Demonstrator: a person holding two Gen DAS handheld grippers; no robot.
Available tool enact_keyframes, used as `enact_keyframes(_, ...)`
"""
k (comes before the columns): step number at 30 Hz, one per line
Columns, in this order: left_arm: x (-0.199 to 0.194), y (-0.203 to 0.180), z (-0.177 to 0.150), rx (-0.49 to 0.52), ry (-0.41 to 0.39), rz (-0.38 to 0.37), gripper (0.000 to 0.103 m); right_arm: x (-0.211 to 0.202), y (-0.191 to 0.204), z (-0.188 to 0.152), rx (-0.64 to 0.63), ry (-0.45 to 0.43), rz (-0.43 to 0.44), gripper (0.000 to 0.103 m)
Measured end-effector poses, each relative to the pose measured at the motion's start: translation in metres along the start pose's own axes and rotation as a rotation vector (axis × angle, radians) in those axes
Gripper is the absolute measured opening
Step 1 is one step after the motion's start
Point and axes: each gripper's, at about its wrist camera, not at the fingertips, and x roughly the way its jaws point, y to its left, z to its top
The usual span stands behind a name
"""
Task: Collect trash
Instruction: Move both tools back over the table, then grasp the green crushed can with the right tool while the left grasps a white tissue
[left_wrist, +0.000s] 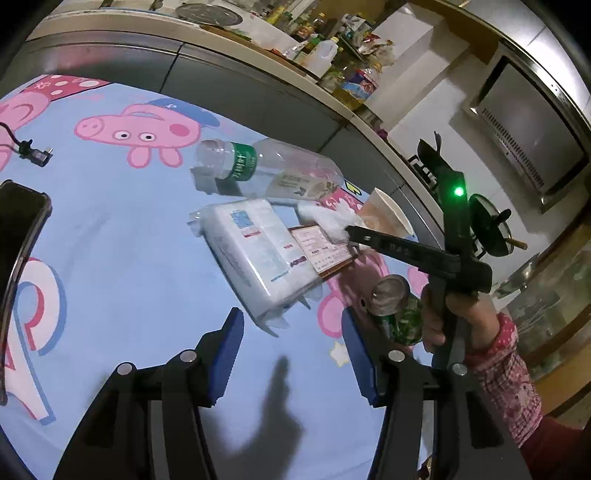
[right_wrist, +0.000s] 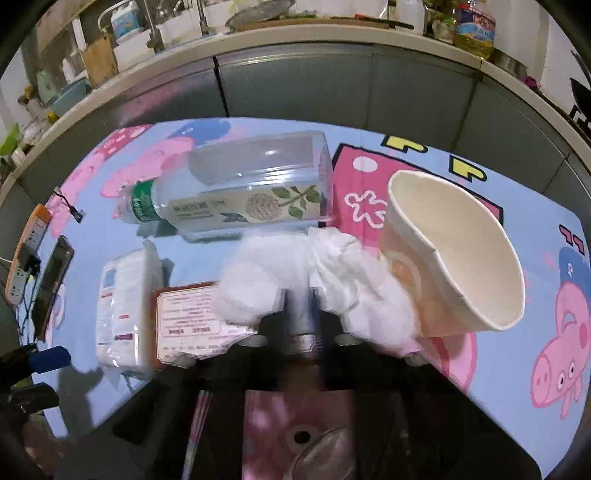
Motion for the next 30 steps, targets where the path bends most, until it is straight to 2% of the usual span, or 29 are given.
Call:
enact_keyframes(3, -0.001, 0.004, -0.001, -0.009, 0.001, -0.003, 0.055, -0.03, -0.003, -0.009, 0.017, -0.098, 0.028, 0.003)
enact_keyframes(5, -0.001, 0.005, -0.002, -0.011, 0.005, -0.011, 0.055, -0.061, -0.004, -0.021, 0.039, -0.178, 0.076, 0.003)
enact_keyframes(9, 0.002, -0.002, -0.002, 0.012, 0.013, -0.026, 0.055, -0.114, -0.008, -0.06, 0.066, -0.282, 0.171, 0.003)
enact_keyframes(11, 0.004, -0.006, -0.002, 0.019, 0.021, -0.029, 0.055, -0.128, -0.006, -0.082, 0.055, -0.292, 0.191, 0.004)
enact_keyframes(13, 0.006, -0.01, -0.002, 0.006, 0.04, -0.065, 0.055, -0.132, 0.002, -0.108, 0.025, -0.278, 0.201, 0.003)
enact_keyframes(16, 0.01, -0.023, -0.007, 0.013, 0.073, -0.127, 0.055, -0.12, 0.02, -0.136, -0.026, -0.232, 0.176, 0.004)
enact_keyframes(18, 0.011, -0.035, -0.011, 0.05, 0.085, -0.138, 0.056, -0.105, 0.028, -0.153, -0.039, -0.191, 0.177, 0.004)
enact_keyframes(20, 0.013, -0.047, -0.017, 0.088, 0.104, -0.138, 0.057, -0.088, 0.028, -0.165, -0.009, -0.142, 0.202, 0.008)
enact_keyframes(21, 0.015, -0.054, -0.021, 0.113, 0.115, -0.13, 0.057, -0.083, 0.027, -0.169, 0.004, -0.129, 0.21, 0.017)
enact_keyframes(22, 0.017, -0.057, -0.024, 0.128, 0.12, -0.123, 0.057, -0.08, 0.024, -0.174, 0.029, -0.121, 0.228, 0.04)
enact_keyframes(23, 0.02, -0.062, -0.027, 0.142, 0.13, -0.116, 0.059, -0.082, 0.019, -0.178, 0.064, -0.134, 0.24, 0.051)
enact_keyframes(24, 0.024, -0.065, -0.032, 0.151, 0.149, -0.113, 0.06, -0.087, 0.016, -0.182, 0.09, -0.158, 0.249, 0.058)
enact_keyframes(27, 0.037, -0.069, -0.039, 0.159, 0.193, -0.109, 0.061, -0.107, -0.005, -0.189, 0.152, -0.229, 0.295, 0.058)
enact_keyframes(30, 0.052, -0.072, -0.046, 0.17, 0.23, -0.081, 0.062, -0.126, -0.034, -0.195, 0.223, -0.298, 0.259, 0.058)
